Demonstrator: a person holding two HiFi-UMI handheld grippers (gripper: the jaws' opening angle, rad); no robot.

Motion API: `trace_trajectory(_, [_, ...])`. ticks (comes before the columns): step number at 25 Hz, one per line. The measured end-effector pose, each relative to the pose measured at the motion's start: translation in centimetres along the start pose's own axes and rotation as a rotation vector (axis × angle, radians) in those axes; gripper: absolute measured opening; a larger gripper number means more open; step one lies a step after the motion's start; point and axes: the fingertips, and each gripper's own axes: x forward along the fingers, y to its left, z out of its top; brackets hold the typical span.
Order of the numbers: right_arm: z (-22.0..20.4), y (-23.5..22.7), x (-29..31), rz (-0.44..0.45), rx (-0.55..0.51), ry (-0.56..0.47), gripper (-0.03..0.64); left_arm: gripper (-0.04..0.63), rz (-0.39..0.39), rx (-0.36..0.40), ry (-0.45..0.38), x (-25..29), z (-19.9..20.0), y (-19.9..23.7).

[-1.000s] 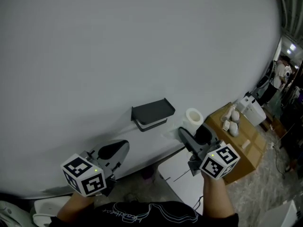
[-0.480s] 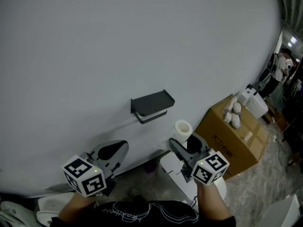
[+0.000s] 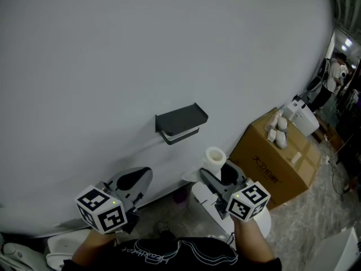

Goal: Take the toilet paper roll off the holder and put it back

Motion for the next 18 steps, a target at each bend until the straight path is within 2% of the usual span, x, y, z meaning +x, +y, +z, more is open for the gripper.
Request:
trace_trajectory(10, [0.2,-0.9,-0.3,0.001,-0.003,0.002,0.265,0.006,0.0,0.002,-0.008,0.7,0.1,0.5])
trace_trajectory(18, [2.8,-1.8,0.6,0.021,-0.031,-0.033,0.266,0.006,0.016,0.001,-0.009,1.8,0.6,1.8])
